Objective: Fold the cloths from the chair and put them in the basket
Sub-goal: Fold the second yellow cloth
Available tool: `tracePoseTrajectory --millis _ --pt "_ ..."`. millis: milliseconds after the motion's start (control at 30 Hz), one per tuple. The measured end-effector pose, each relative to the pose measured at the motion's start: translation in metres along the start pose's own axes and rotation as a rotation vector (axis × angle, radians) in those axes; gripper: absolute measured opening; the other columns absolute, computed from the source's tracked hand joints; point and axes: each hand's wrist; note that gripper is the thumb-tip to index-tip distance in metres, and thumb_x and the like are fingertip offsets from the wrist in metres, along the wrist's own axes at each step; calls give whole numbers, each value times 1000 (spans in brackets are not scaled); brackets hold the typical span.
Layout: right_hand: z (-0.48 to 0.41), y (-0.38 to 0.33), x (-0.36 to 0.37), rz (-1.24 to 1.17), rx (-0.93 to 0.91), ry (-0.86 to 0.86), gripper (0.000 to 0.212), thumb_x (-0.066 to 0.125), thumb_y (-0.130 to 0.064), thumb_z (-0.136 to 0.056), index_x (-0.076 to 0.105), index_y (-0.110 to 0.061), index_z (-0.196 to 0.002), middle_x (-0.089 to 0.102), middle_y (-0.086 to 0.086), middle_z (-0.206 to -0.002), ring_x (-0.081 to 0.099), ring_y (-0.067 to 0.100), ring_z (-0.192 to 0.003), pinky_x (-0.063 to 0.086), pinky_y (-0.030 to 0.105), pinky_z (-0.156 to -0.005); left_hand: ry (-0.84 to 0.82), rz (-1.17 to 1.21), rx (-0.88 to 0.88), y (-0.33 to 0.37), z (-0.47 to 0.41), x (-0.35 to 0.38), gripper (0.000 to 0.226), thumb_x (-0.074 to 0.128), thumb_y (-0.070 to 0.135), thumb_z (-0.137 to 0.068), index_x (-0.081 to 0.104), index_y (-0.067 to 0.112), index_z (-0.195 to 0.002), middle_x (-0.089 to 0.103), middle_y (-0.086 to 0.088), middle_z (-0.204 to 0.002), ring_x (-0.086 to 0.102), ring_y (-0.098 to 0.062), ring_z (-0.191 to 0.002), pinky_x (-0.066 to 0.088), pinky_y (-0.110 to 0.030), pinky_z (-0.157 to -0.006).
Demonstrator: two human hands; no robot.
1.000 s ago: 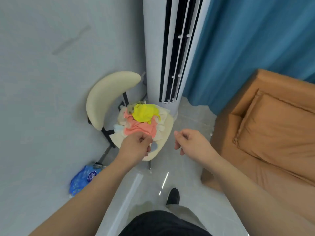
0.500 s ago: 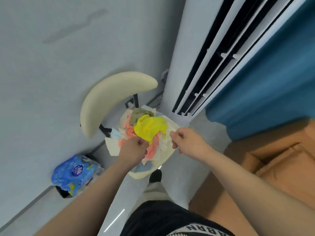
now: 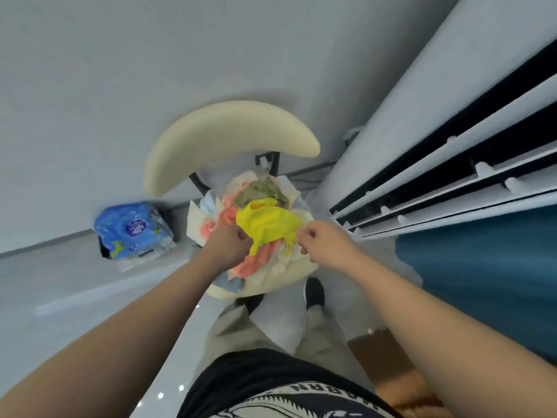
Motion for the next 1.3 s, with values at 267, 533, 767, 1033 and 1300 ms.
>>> tracePoseTrajectory --millis 267,533,767,1033,1300 --pt "-53 42 2 262 -174 -193 40 48 -22 -99 41 -16 -60 47 3 -60 52 27 -68 37 35 -56 189 157 -246 7 28 73 17 60 27 -90 68 13 -85 75 -7 -84 69 -28 -87 56 -41 -83" --pt "-101 92 44 257 -171 -126 29 45 -18 -102 65 -8 -84 67 10 -86 60 31 -88 42 33 -62 307 86 -189 -14 -32 136 39 59 31 -97 61 13 -132 53 -9 -135 58 -30 -117 42 -32 -86" --pt "-180 140 112 144 -268 15 22 54 -20 -98 66 -18 -116 64 8 -126 59 26 -116 49 36 -94 534 29 -224 -46 -88 212 32 54 27 -96 54 14 -126 42 -11 -130 57 -39 -101 40 -39 -78" --pt "-215 172 134 114 -466 166 25 58 -22 -92 66 -21 -116 64 8 -126 59 27 -118 49 36 -97 967 169 68 -53 -93 242 34 55 21 -96 62 20 -130 51 2 -132 56 -18 -111 39 -29 -83" --pt "-135 181 100 93 -694 256 42 66 -25 -87 57 -19 -127 63 8 -127 61 29 -116 49 34 -92 980 379 363 3 -22 241 49 52 3 -88 67 25 -130 68 1 -125 66 -21 -101 51 -32 -91"
Point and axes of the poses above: each hand's wrist, its own z-axis away from the middle knuckle, its own x-axis out of the palm, y = z × x
